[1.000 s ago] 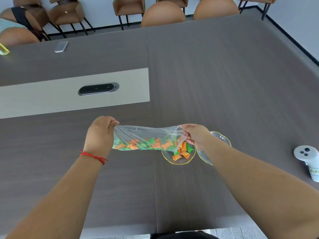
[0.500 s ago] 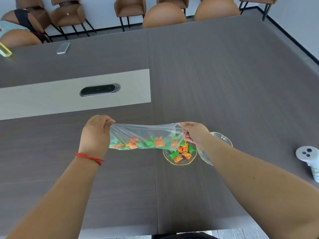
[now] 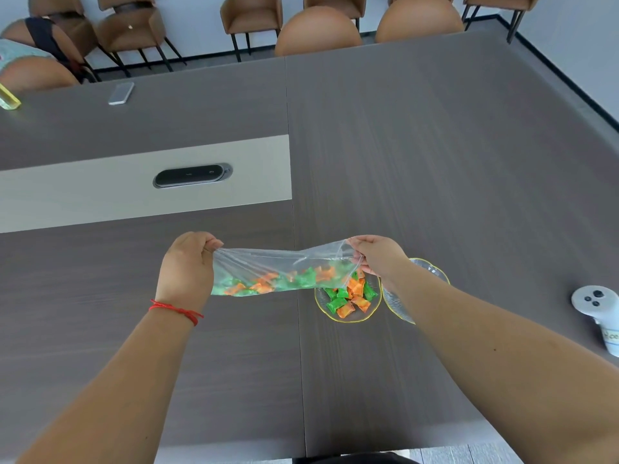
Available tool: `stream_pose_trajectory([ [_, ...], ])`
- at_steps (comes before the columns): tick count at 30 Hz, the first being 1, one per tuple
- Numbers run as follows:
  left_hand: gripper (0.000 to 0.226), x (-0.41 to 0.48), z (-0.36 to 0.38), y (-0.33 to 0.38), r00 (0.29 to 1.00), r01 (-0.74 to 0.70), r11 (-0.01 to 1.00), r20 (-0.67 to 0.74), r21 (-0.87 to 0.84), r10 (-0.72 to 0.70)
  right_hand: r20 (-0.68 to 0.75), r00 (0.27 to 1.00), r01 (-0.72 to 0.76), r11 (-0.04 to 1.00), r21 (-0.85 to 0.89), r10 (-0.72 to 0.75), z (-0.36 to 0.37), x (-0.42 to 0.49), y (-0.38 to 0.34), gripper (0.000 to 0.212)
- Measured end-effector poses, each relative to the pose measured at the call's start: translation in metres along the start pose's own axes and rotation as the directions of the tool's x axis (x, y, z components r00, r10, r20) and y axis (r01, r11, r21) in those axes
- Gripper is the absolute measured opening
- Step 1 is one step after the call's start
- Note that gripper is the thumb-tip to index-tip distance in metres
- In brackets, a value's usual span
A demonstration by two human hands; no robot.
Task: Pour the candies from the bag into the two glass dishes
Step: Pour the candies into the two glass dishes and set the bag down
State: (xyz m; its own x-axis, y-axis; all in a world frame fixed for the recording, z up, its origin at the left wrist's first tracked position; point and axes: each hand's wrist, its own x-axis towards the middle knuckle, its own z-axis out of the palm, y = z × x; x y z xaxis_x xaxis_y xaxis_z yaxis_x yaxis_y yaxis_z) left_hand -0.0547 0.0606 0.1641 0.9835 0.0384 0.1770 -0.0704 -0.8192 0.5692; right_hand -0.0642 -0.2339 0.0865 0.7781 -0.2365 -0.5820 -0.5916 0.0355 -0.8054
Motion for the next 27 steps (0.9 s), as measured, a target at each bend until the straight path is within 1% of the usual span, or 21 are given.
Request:
stream_pose_trajectory([
  [5,0.021,-0.006,0.005,-0.008,0.999,0.035,0.999,0.006,0.006,-0.035,0.018,1.000,0.004,1.000,0.009,-0.004,-0.003,-0.003,-0.001,0.013],
  [11,0.021,-0.007,0.005,-0.005,0.999,0.041,0.999,0.000,0.005,-0.041,0.057,0.998,0.031,0.999,0.018,-0.032,-0.011,-0.005,-0.012,0.014],
  [15,0.021,-0.003,0.008,0.010,1.000,0.020,1.000,0.005,-0.012,-0.020,0.023,0.999,0.028,0.995,0.097,-0.031,-0.027,-0.016,-0.022,0.011],
  [22,0.020,0.003,0.034,0.052,0.997,-0.029,0.998,0.071,-0.052,0.033,-0.073,0.997,0.017,0.991,0.135,-0.007,-0.075,-0.023,-0.011,0.013],
  [27,0.019,0.007,0.064,0.086,0.979,-0.129,0.990,0.154,-0.054,0.136,-0.152,0.988,0.000,0.984,0.176,0.027,-0.119,-0.030,0.007,0.013],
])
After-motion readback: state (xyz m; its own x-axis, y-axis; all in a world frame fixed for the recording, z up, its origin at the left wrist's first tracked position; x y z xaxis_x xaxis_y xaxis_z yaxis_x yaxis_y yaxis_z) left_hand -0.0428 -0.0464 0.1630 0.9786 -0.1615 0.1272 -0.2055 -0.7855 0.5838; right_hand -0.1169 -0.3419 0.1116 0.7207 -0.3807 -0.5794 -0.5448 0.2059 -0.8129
